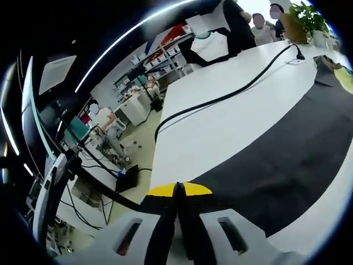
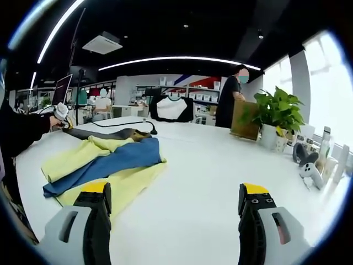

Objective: Fold the garment on the visible template until the final outline fits inside the template.

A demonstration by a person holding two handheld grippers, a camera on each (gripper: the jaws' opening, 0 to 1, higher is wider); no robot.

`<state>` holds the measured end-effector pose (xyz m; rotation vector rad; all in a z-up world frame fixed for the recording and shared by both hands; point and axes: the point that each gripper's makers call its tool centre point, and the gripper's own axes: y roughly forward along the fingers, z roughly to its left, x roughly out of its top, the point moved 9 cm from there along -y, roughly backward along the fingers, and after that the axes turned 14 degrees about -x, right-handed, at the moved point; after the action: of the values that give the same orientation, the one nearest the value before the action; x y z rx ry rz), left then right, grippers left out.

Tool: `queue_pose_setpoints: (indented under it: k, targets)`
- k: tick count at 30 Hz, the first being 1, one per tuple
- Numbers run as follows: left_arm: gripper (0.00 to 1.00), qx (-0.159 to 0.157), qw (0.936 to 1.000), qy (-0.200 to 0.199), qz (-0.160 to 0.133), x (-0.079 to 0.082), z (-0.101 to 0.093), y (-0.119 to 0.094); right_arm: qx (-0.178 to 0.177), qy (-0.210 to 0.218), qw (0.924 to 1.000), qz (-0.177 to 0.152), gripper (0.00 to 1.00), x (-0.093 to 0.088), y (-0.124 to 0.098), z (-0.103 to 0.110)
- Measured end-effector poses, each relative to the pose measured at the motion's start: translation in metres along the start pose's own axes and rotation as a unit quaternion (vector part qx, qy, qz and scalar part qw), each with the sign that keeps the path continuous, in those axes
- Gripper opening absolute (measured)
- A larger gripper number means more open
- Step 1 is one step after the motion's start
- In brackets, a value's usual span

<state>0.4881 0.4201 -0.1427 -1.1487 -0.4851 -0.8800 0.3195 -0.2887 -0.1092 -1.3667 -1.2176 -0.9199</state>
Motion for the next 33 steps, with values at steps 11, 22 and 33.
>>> queue_pose_setpoints:
  k: [11,22,33]
  targets:
    - [0.37,0.013,0.9958,-0.043,-0.08,0.021,-0.018,-0.021,0.007,0.0,1.0,-0.003,0.99,-0.001,0.0,0.006]
    - [0.49,-0.052,0.9787,-0.067,-0.187,0.051,-0.035,-0.064,0.01,-0.006,0.9998,-0.019,0.99,0.002,-0.003,0.01]
    - [0.75,-0.125,0.9528,-0.074,-0.266,0.074,-0.068,-0.118,0.021,-0.026,0.999,-0.03,0.99,0.01,-0.002,0.016]
